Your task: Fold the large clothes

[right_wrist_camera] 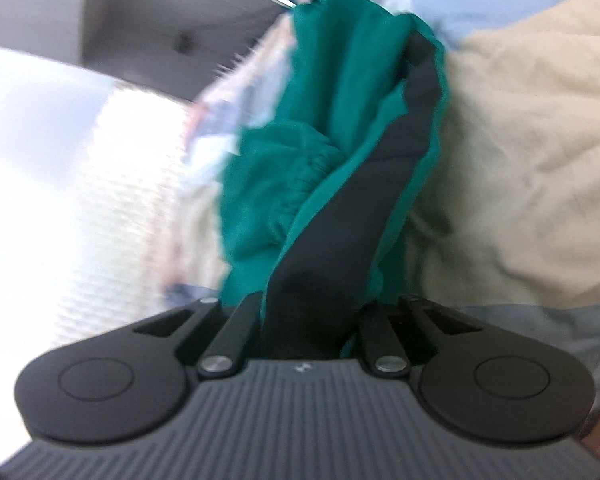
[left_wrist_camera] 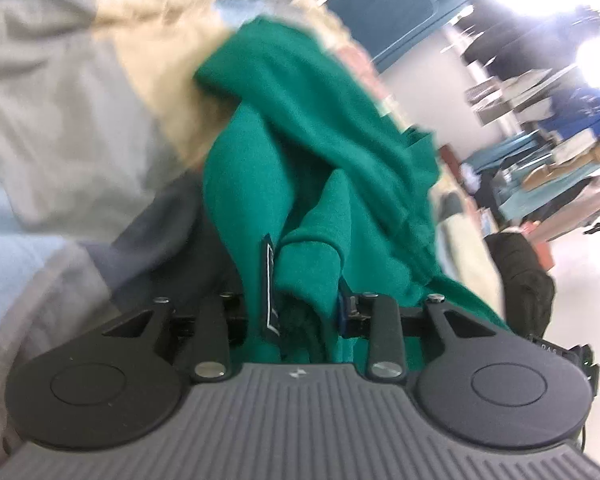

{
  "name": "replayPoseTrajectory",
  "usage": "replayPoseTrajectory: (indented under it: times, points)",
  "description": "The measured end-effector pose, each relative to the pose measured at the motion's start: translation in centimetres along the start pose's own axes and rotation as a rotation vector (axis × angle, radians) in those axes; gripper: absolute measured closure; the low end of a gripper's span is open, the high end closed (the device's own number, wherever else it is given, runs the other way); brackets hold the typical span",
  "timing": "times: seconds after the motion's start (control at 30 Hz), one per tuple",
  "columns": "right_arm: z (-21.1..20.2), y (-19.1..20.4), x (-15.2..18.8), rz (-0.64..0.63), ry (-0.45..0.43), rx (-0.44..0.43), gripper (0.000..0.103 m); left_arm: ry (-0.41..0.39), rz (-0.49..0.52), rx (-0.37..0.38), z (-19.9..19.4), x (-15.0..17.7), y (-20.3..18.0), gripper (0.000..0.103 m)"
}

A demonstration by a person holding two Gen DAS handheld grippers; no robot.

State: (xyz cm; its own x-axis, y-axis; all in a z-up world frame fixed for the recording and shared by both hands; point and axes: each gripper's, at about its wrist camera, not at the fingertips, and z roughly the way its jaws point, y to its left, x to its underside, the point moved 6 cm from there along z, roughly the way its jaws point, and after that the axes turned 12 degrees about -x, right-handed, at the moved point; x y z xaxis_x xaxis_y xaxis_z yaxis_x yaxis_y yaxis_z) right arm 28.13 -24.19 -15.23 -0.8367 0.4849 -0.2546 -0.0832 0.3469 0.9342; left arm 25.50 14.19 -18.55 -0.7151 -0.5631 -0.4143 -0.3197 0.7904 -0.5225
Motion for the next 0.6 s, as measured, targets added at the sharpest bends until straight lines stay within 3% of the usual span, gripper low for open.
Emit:
replayPoseTrajectory:
  times: [0.27,0.6]
  points:
    - [-4.5,3.3,-0.7,0.027,-0.100,-0.238,0.095,-0.082,-0.022,0.057,-6.2,0.8,-2.4,0.067]
    - [-10.1,7.3,-0.5,-0.032,-0.155,-0.350,0.095,-0.142,-0.001,0.132,-15.1,4.1,-5.4,0.067]
